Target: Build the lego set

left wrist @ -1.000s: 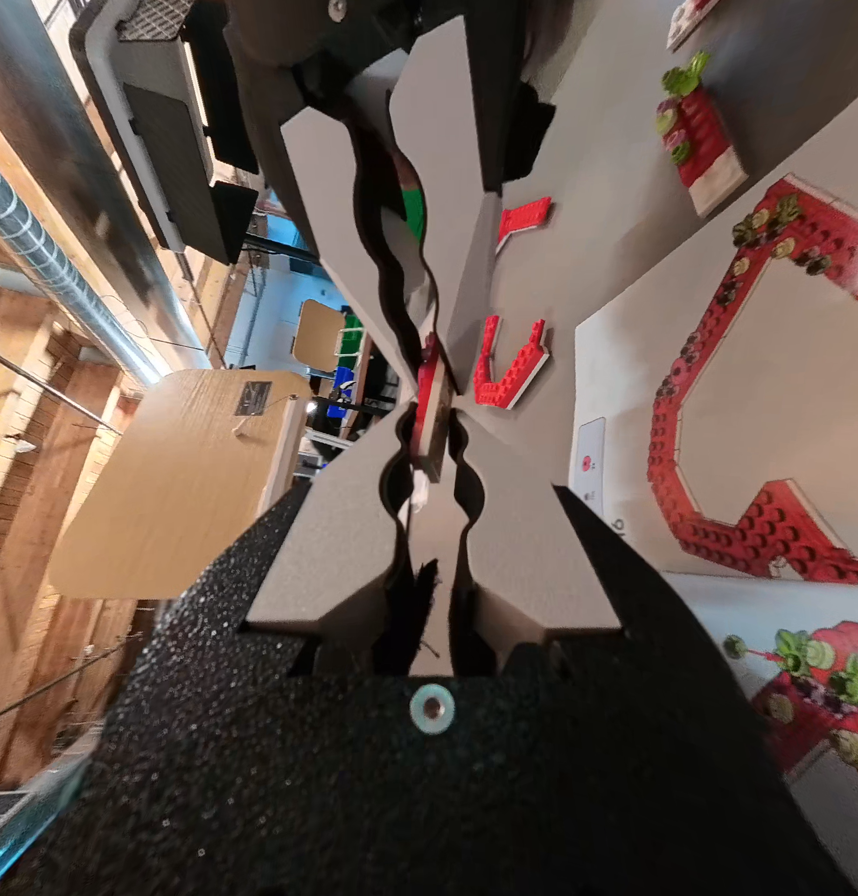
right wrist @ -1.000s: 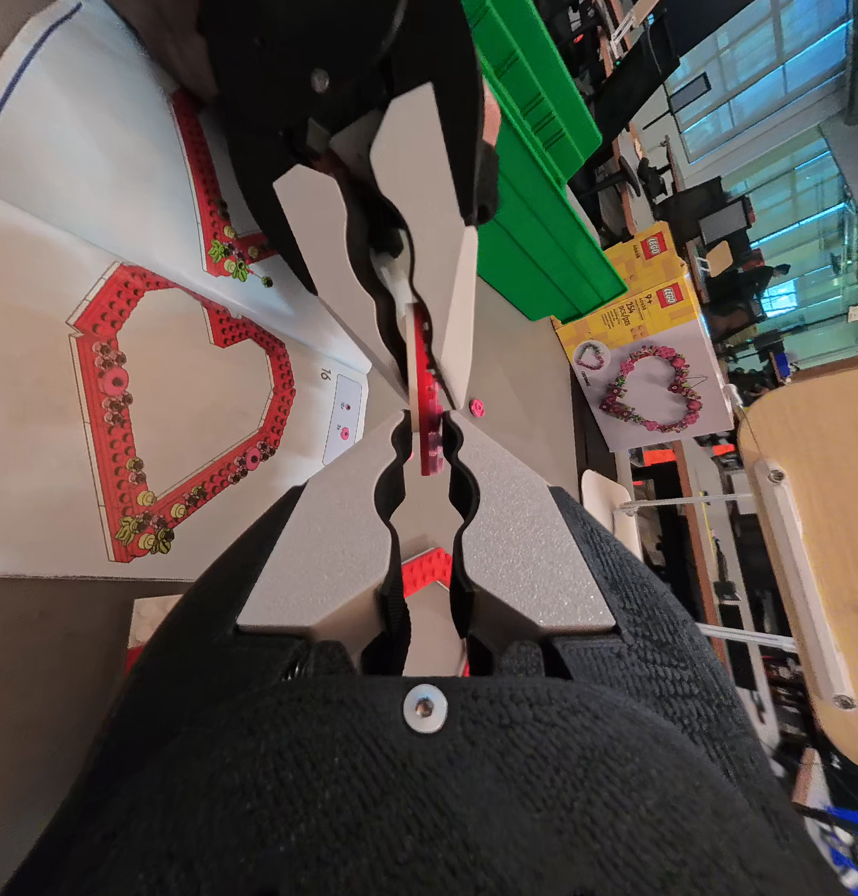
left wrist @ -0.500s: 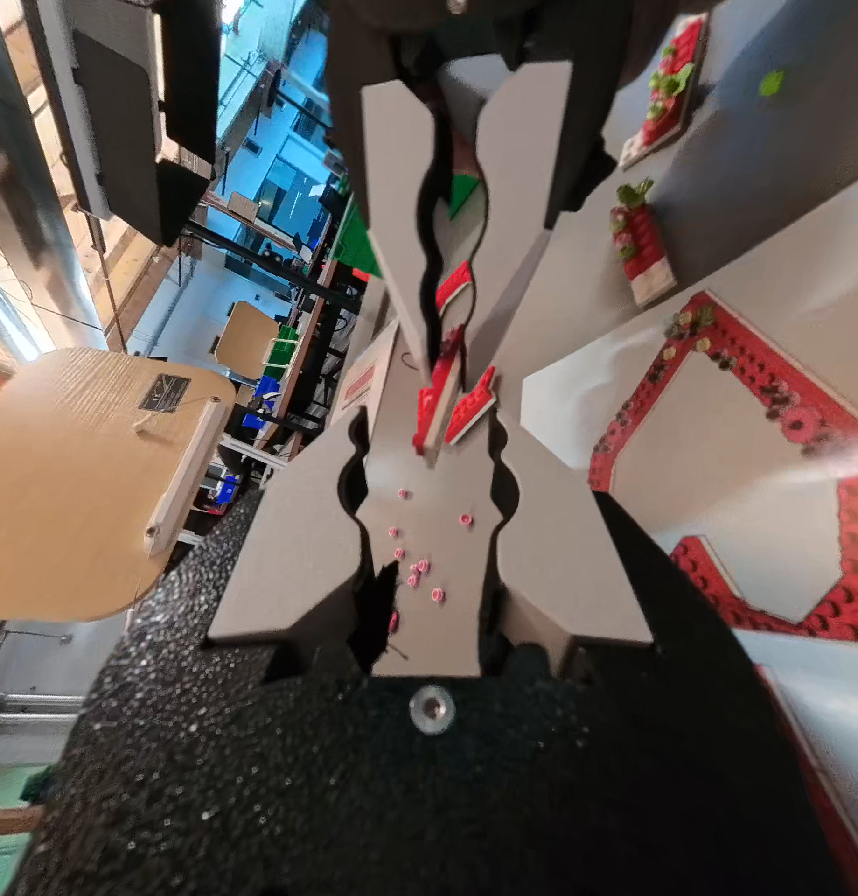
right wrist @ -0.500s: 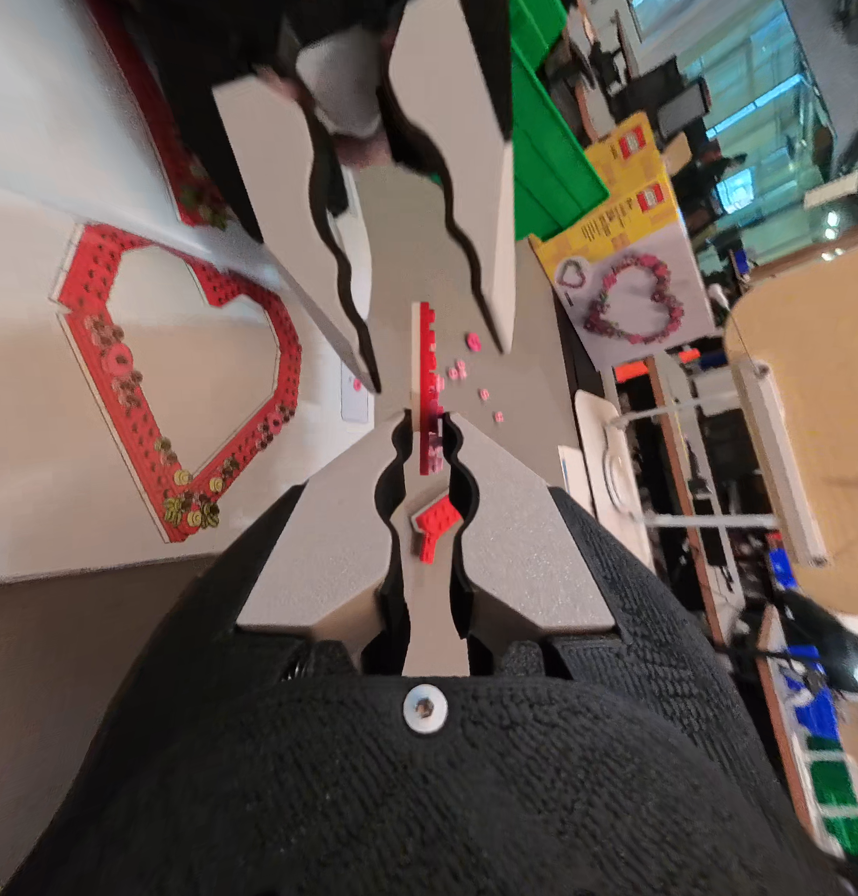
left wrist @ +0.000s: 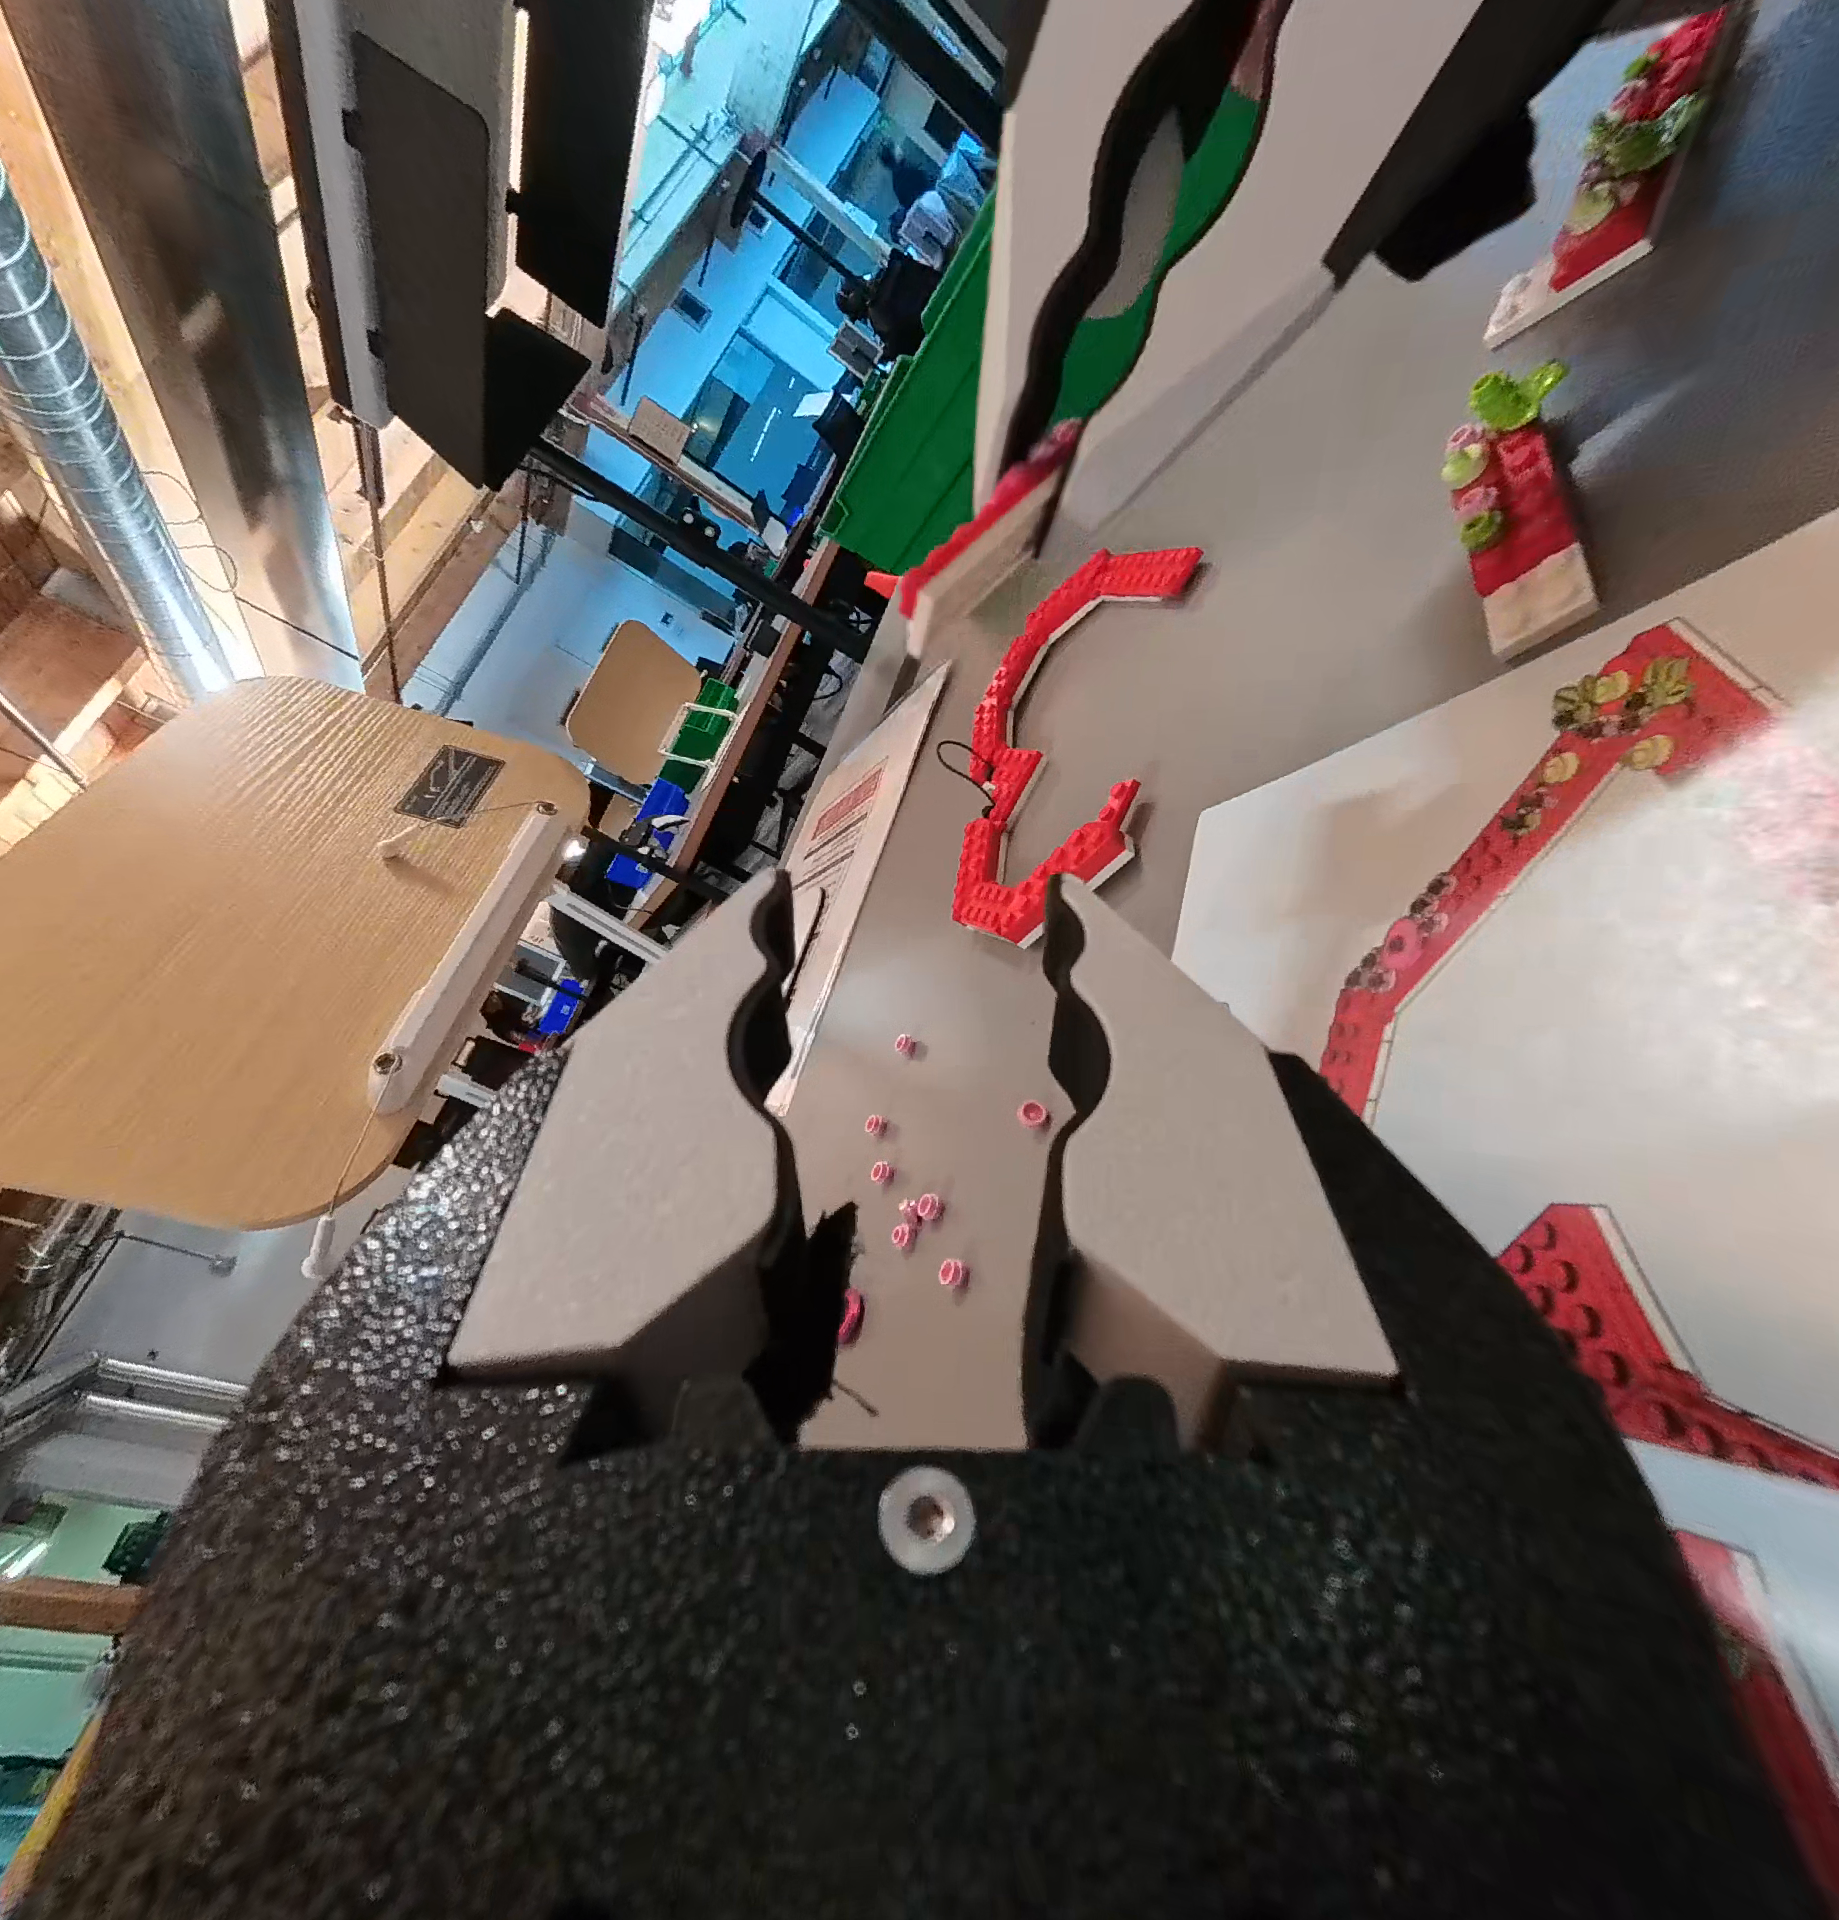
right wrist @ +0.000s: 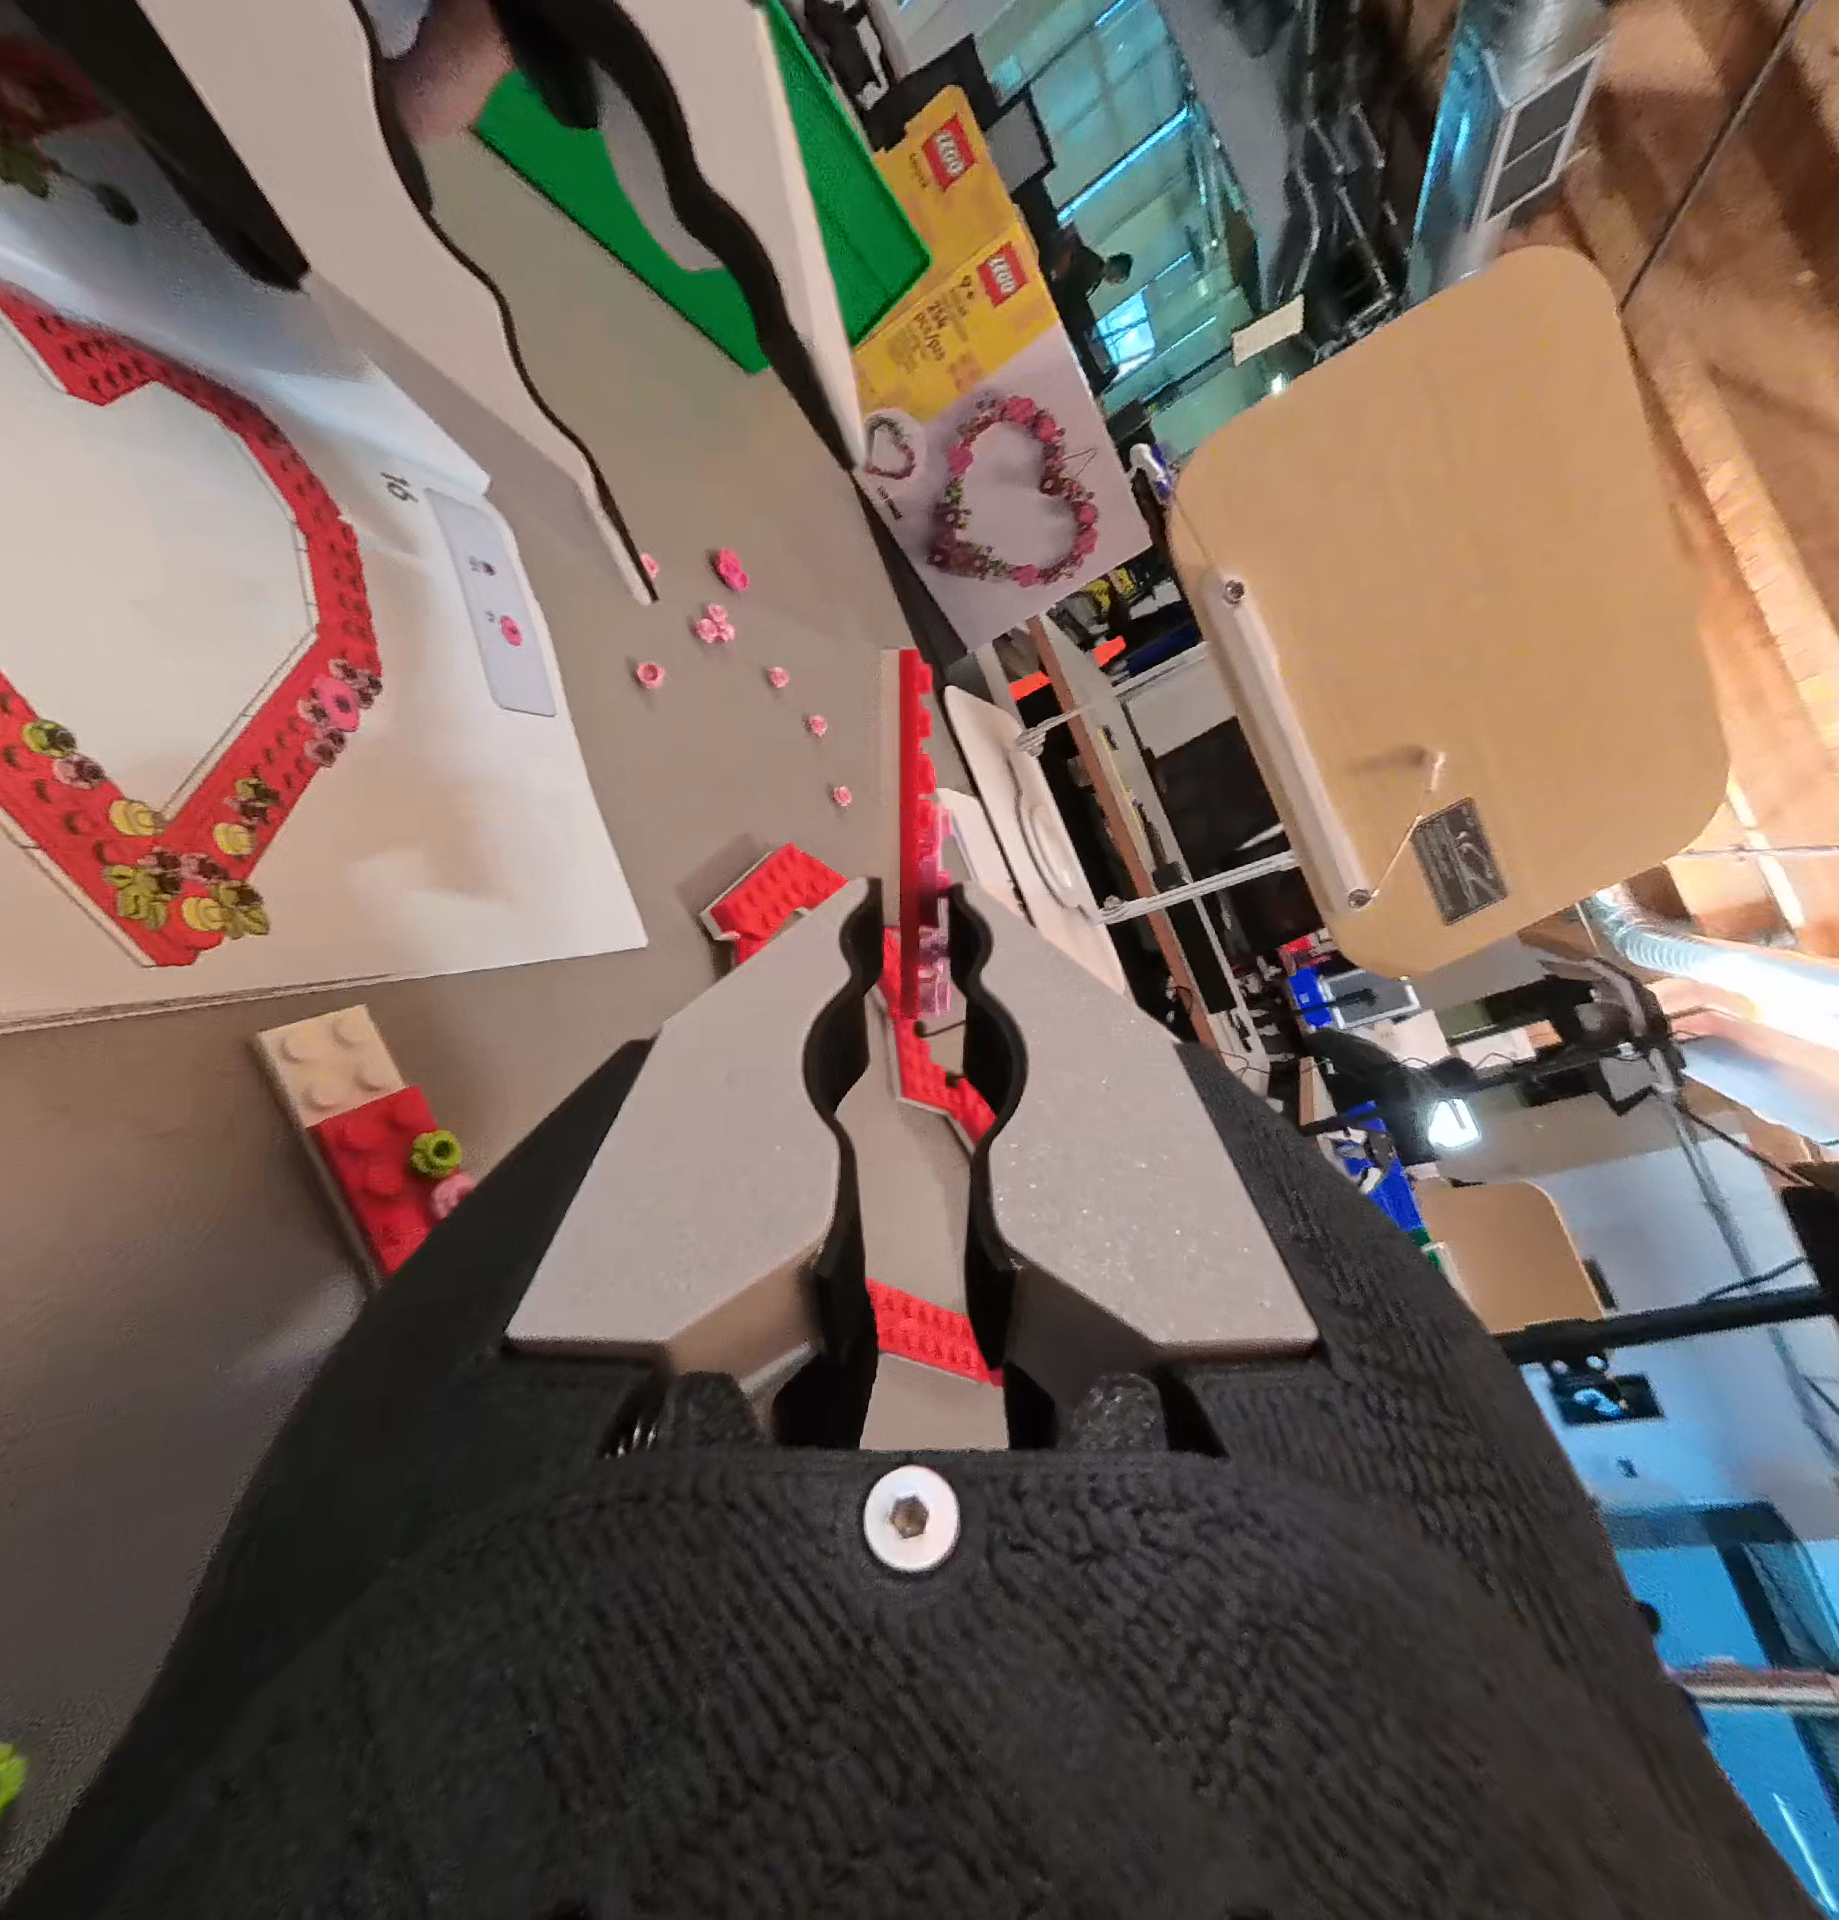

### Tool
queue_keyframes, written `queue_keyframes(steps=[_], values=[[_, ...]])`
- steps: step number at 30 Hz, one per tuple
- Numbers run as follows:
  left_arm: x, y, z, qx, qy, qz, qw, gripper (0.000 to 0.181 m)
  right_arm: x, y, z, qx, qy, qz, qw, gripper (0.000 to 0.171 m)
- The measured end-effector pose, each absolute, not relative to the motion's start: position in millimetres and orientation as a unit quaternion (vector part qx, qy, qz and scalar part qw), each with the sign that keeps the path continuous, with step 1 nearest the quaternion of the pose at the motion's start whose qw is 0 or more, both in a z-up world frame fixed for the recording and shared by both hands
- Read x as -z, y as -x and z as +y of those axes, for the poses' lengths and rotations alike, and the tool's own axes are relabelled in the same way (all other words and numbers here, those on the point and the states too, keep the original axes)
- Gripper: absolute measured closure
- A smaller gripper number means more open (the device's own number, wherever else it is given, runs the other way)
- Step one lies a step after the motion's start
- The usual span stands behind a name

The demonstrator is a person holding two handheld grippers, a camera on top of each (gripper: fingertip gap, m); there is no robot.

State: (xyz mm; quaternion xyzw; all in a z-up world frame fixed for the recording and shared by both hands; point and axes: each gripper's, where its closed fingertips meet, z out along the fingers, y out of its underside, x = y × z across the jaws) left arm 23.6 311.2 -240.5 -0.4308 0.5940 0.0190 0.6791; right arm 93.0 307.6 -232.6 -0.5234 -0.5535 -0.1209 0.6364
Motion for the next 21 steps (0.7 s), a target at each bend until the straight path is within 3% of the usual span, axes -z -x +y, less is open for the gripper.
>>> queue_keyframes(steps=[1, 15, 21], values=[[240.1, -23.8, 311.5, -0.015, 0.431, 0.591, 0.681, 0.137, 230.4, -93.9, 309.4, 0.120, 0.522, -0.551, 0.640, 0.161], [243.4, -21.2, 316.1, 0.047, 0.471, 0.576, 0.666, 0.133, 218.8, -109.9, 317.6, 0.226, 0.475, -0.531, 0.664, 0.161], [228.5, -32.0, 302.0, 0.155, 0.524, 0.571, 0.613, 0.125, 203.8, -100.0, 302.7, 0.242, 0.411, -0.537, 0.696, 0.161]])
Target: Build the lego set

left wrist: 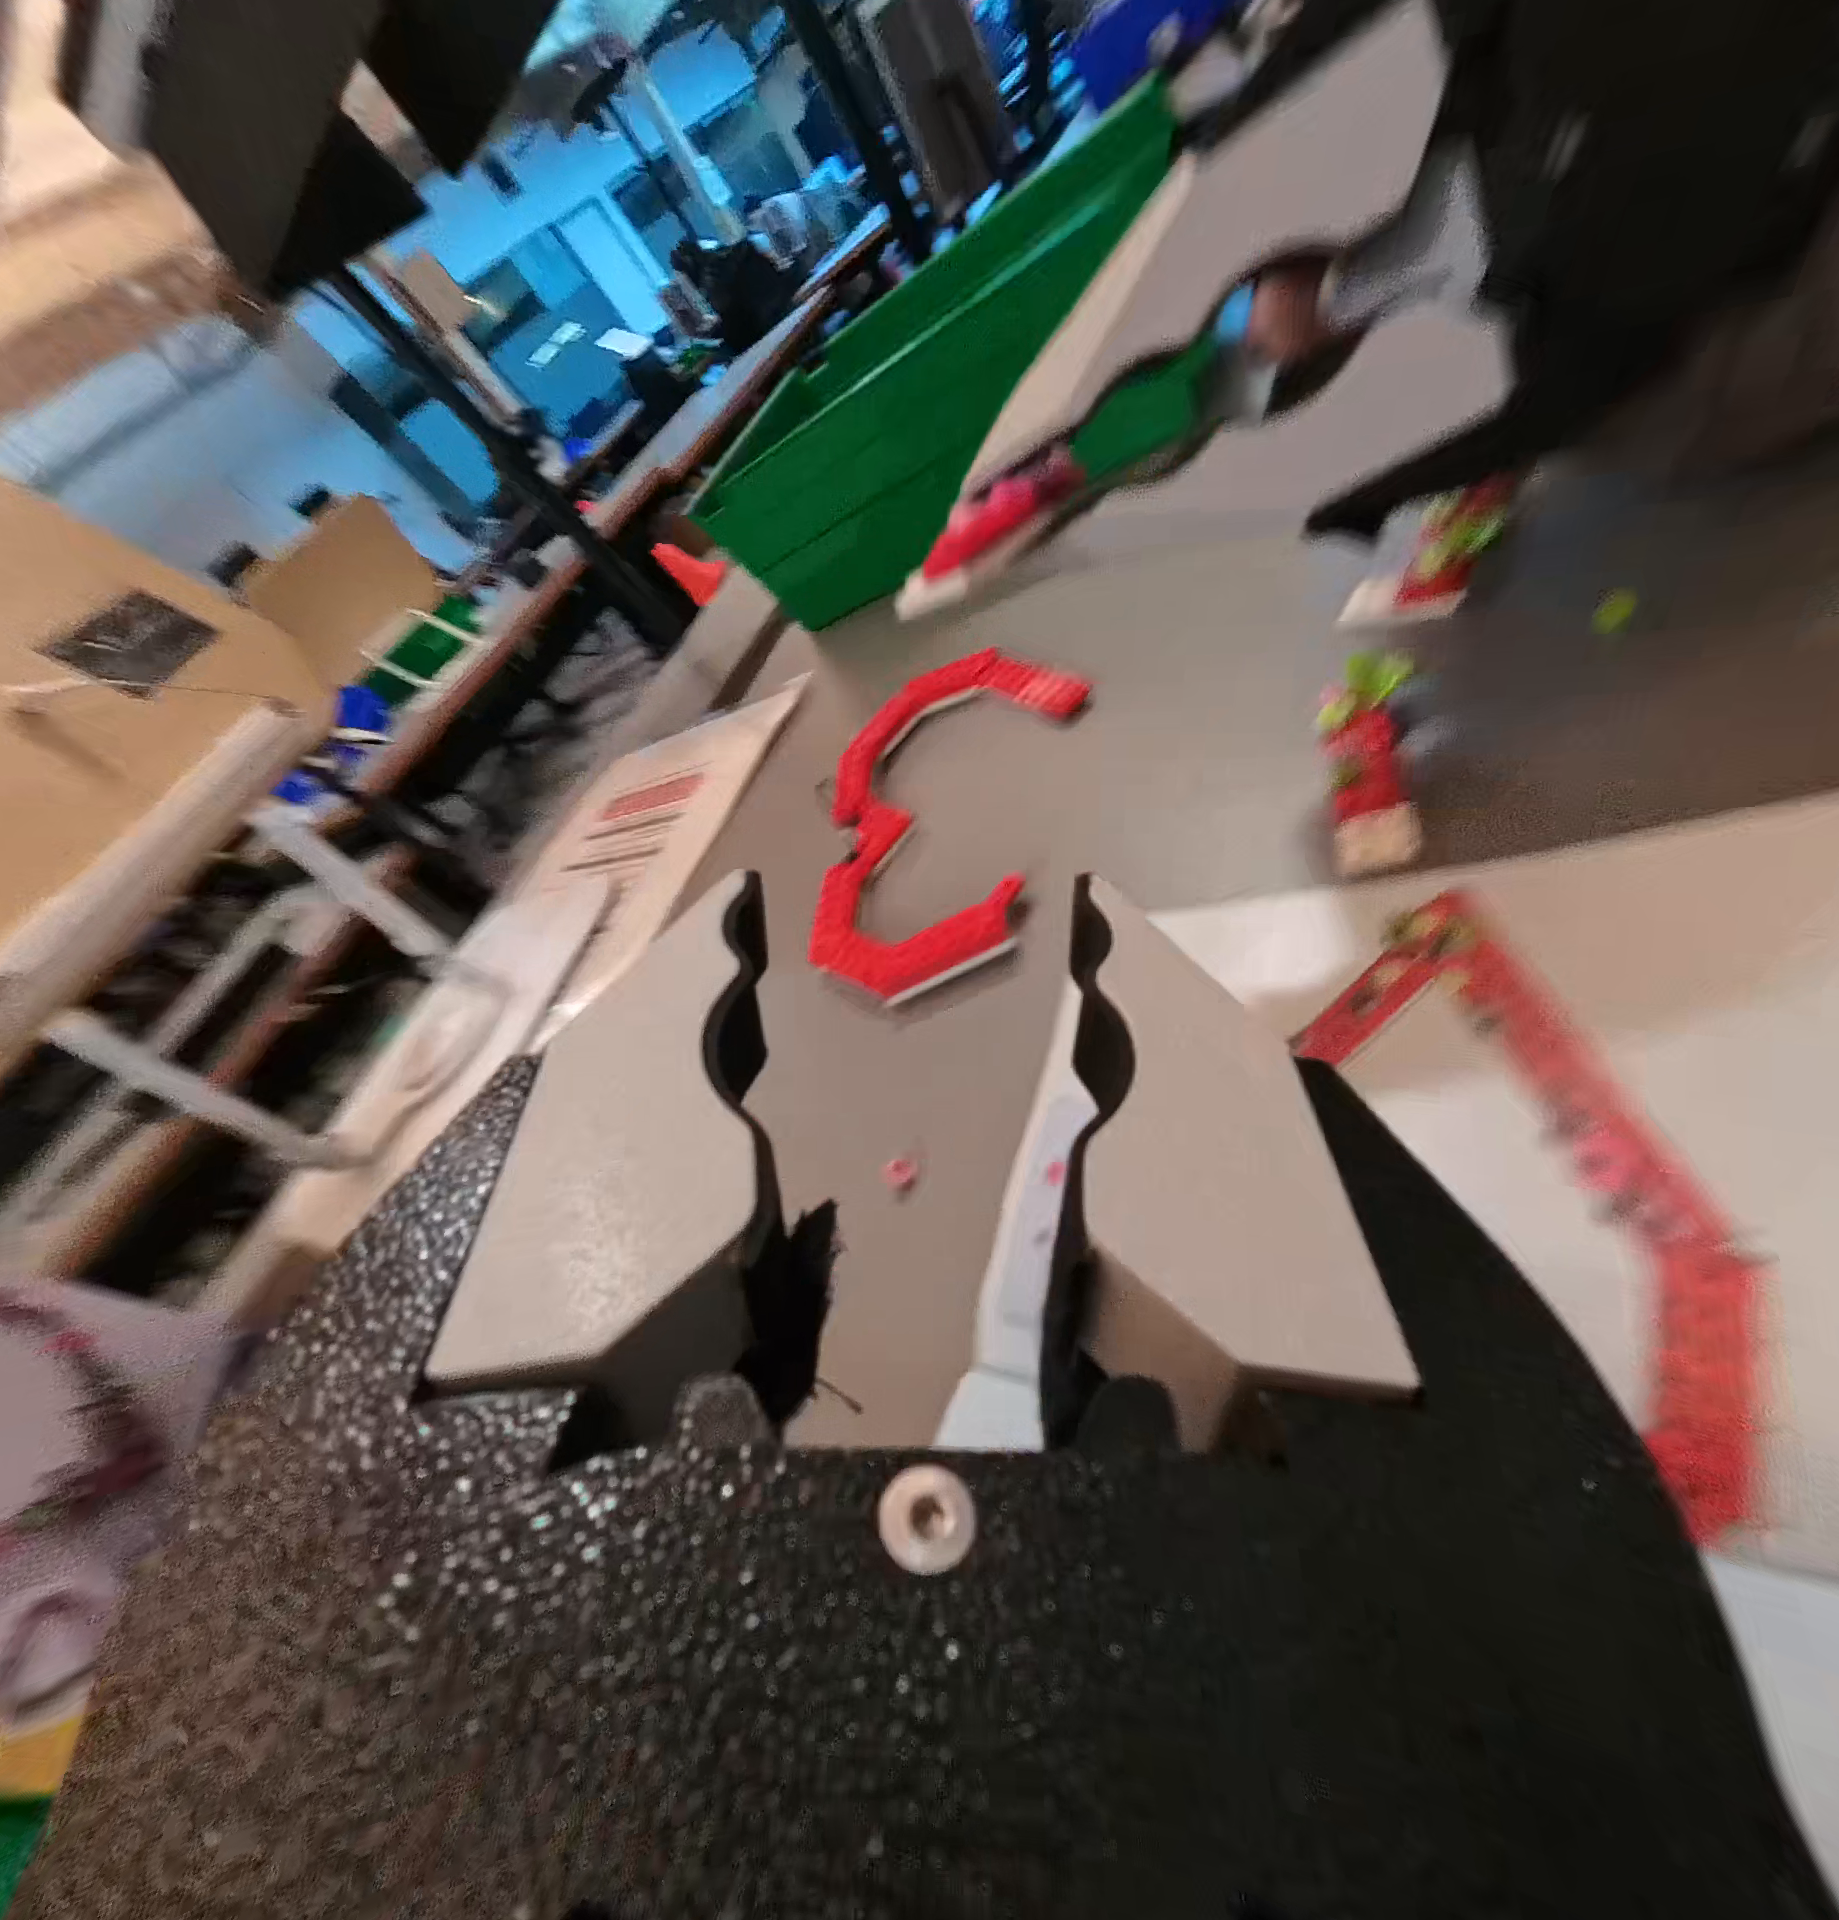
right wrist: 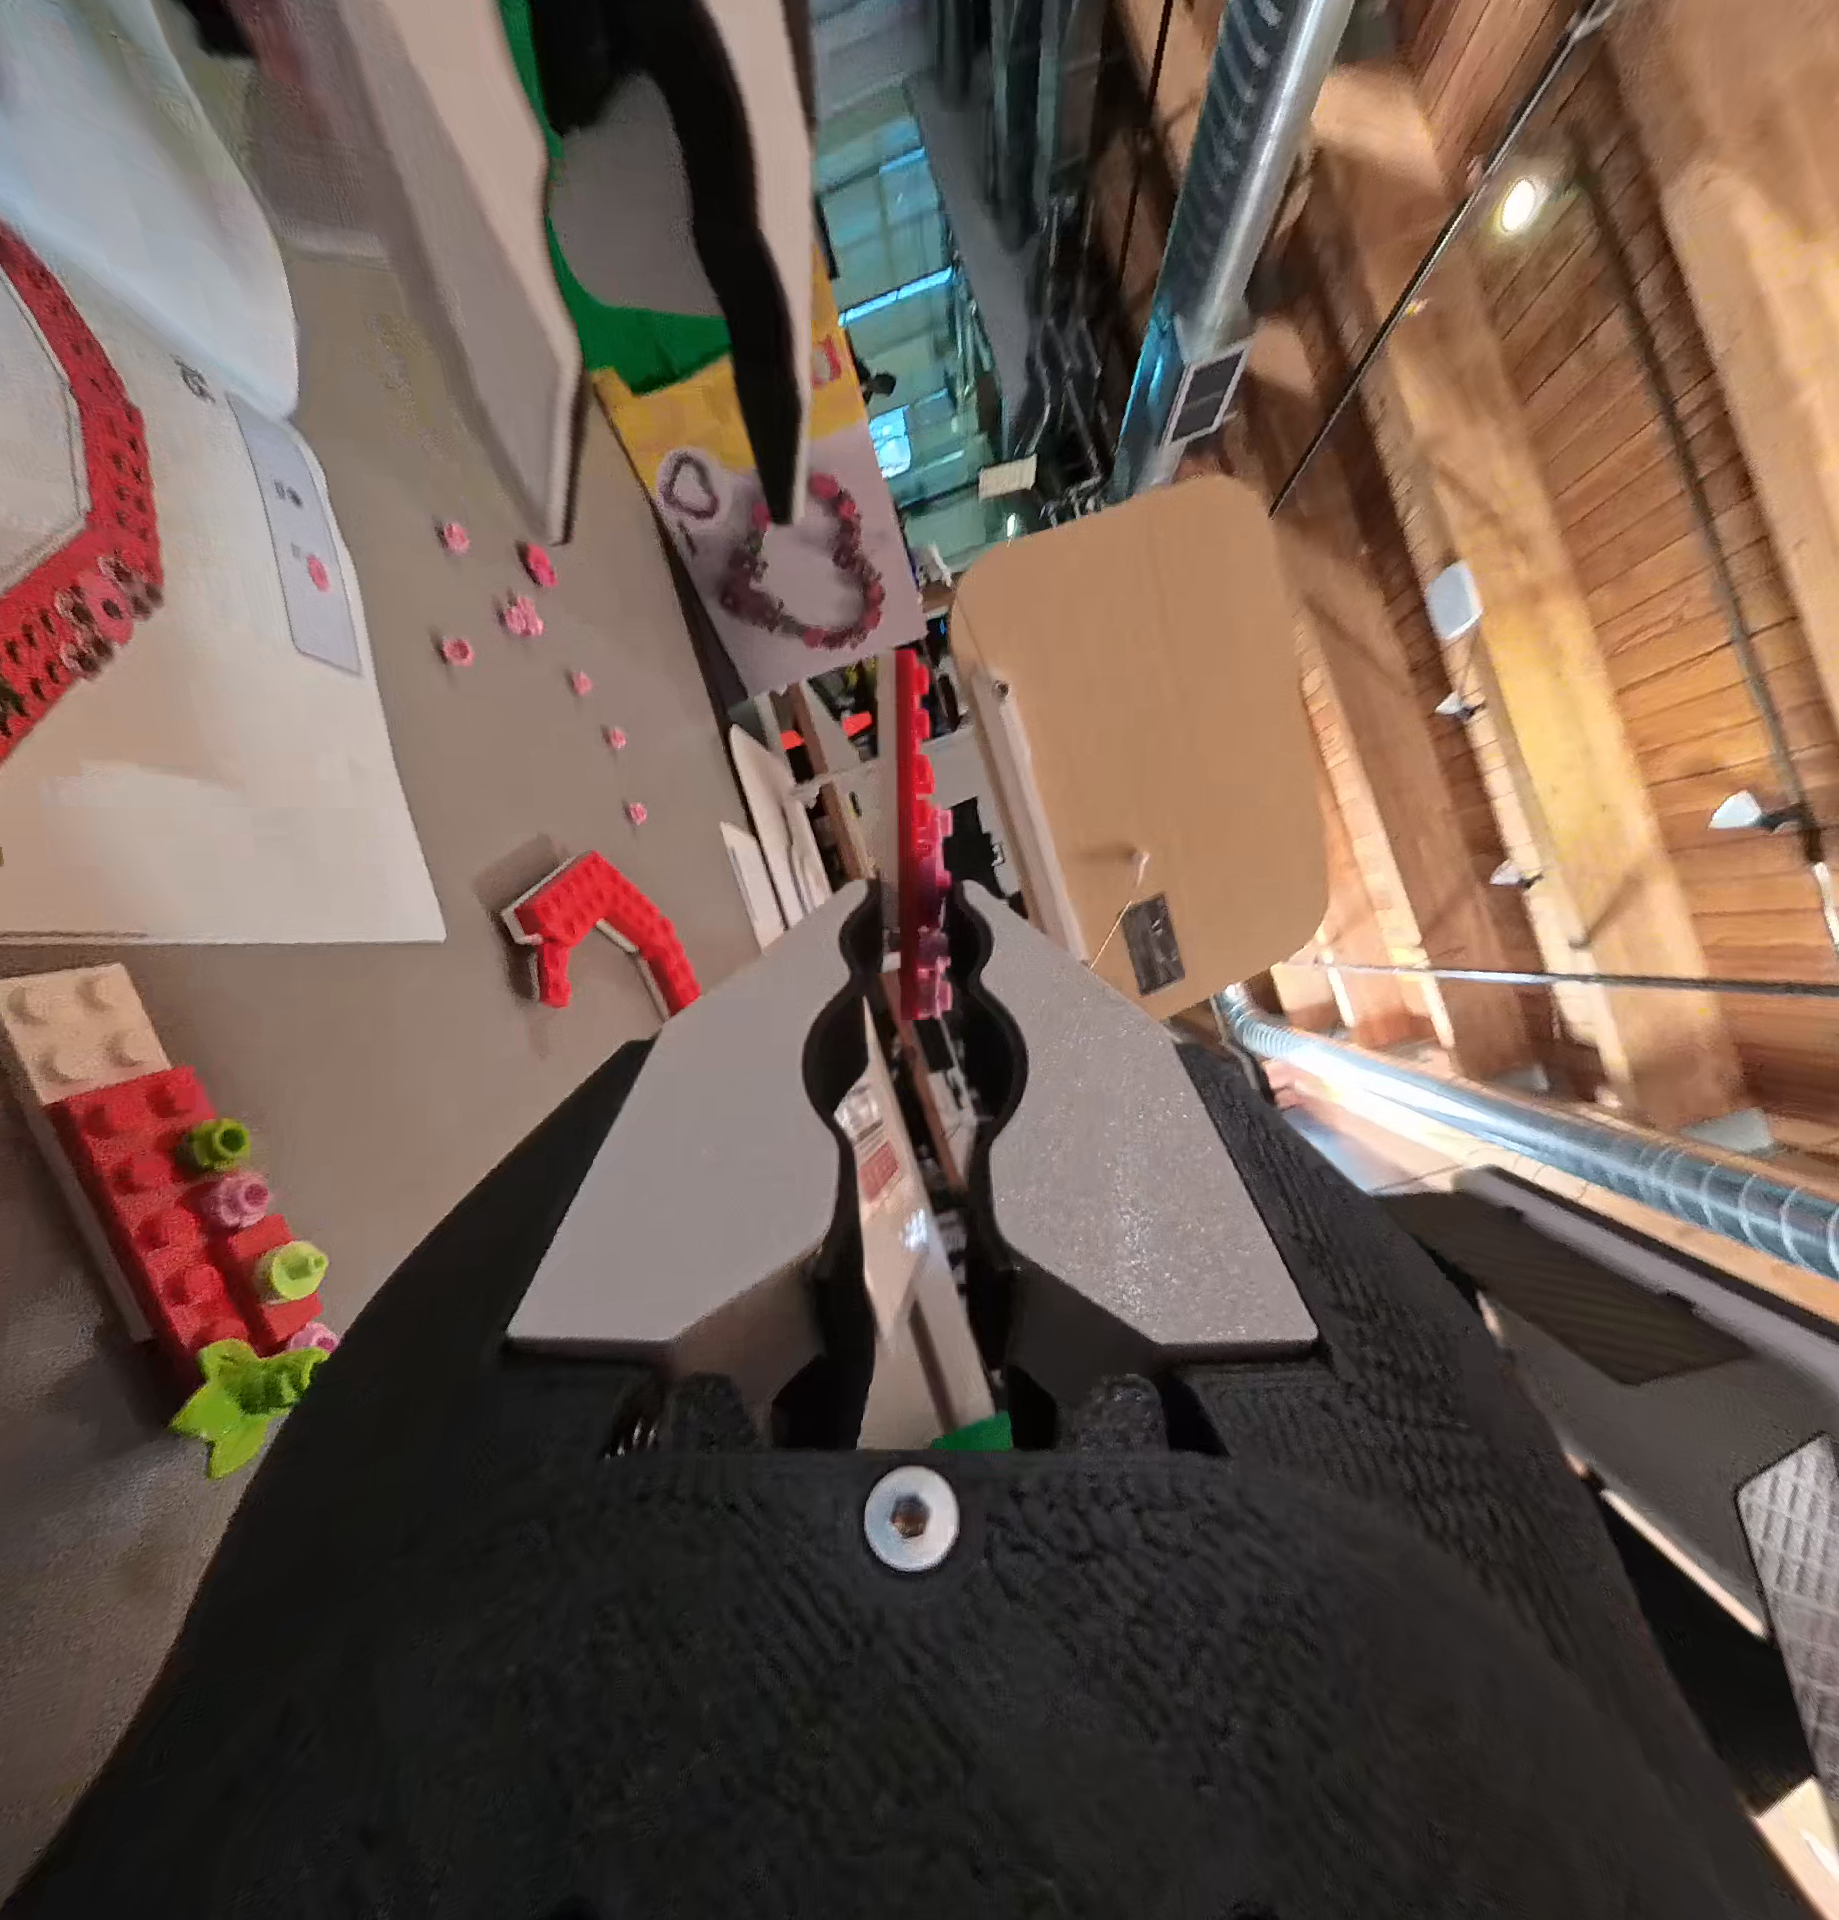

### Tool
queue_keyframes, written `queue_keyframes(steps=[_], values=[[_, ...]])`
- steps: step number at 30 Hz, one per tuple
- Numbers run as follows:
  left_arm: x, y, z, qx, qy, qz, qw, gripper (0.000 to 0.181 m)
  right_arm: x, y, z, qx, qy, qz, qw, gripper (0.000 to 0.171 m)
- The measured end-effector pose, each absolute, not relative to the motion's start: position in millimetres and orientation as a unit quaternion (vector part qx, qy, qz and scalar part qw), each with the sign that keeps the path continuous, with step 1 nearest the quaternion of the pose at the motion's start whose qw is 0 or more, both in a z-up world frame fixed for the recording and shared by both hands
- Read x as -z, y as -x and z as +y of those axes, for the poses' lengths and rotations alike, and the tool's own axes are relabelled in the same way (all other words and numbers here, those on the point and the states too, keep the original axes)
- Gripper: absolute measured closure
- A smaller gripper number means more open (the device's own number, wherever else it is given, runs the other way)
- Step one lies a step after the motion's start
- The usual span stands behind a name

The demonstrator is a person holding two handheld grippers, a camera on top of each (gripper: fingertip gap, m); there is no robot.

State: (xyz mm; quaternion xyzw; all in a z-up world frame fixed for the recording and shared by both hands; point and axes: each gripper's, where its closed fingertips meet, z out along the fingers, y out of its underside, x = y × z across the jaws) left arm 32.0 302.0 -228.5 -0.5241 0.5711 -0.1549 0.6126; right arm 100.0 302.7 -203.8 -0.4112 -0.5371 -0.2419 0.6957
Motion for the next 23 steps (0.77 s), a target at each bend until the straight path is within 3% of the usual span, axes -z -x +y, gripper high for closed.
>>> queue_keyframes(steps=[5, 12, 19, 23], values=[[205.6, -49.6, 273.5, 0.272, 0.612, 0.502, 0.548, 0.130, 196.4, -83.4, 285.2, 0.200, 0.358, -0.565, 0.716, 0.162], [206.8, -55.7, 245.6, 0.353, 0.654, 0.426, 0.517, 0.166, 202.3, -59.2, 258.3, 0.162, 0.275, -0.623, 0.714, 0.161], [217.1, -50.4, 239.2, 0.329, 0.658, 0.415, 0.536, 0.166, 214.1, -54.2, 249.6, 0.105, 0.282, -0.645, 0.703, 0.156], [215.0, -21.6, 261.1, 0.287, 0.665, 0.372, 0.581, 0.166, 209.3, -65.2, 262.9, -0.011, 0.392, -0.610, 0.688, 0.152]])
